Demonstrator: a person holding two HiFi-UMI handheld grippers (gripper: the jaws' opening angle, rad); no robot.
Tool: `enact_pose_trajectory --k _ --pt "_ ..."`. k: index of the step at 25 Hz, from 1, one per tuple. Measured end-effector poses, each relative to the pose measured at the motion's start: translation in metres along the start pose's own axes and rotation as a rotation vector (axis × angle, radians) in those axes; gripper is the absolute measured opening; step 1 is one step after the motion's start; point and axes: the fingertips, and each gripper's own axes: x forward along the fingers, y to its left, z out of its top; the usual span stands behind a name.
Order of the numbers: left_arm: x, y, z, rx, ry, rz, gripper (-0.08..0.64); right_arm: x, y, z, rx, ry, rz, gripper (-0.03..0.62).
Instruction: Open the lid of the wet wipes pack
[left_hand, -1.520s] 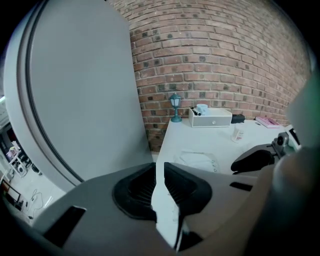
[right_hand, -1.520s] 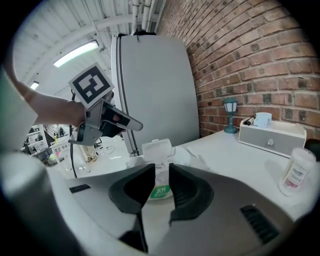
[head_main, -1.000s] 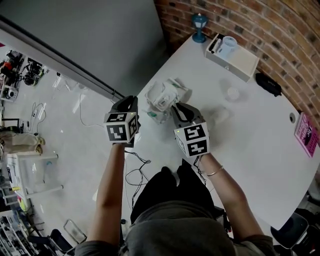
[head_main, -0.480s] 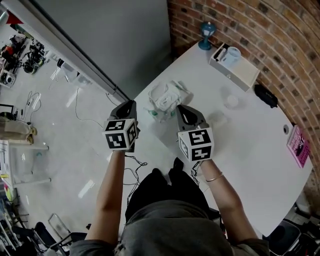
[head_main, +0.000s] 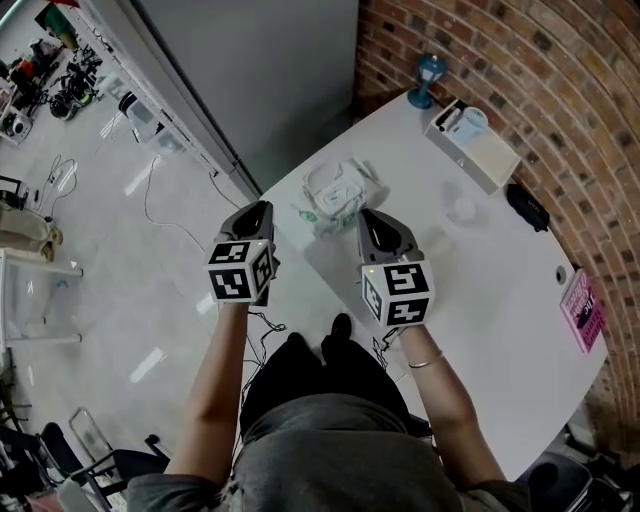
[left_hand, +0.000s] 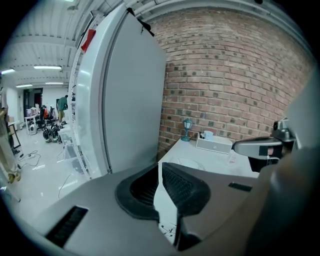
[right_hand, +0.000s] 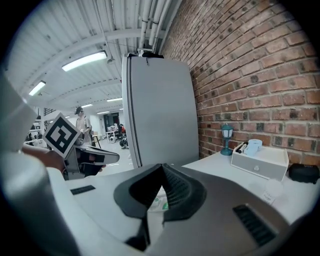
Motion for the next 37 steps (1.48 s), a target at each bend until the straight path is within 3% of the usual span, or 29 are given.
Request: enact_pose_trajectory --k 20,37 --pt "-0.029 0.009 -0.012 -0.077 -0.037 0.030 0.039 -0.010 0.007 -0.002 -0.012 0.024 0.045 0.003" --pt "-0.019 -0.003 -0.012 -0.077 -0.035 0.030 0.040 -0.004 -0.001 -0.008 -0.020 0.052 0.067 0.003"
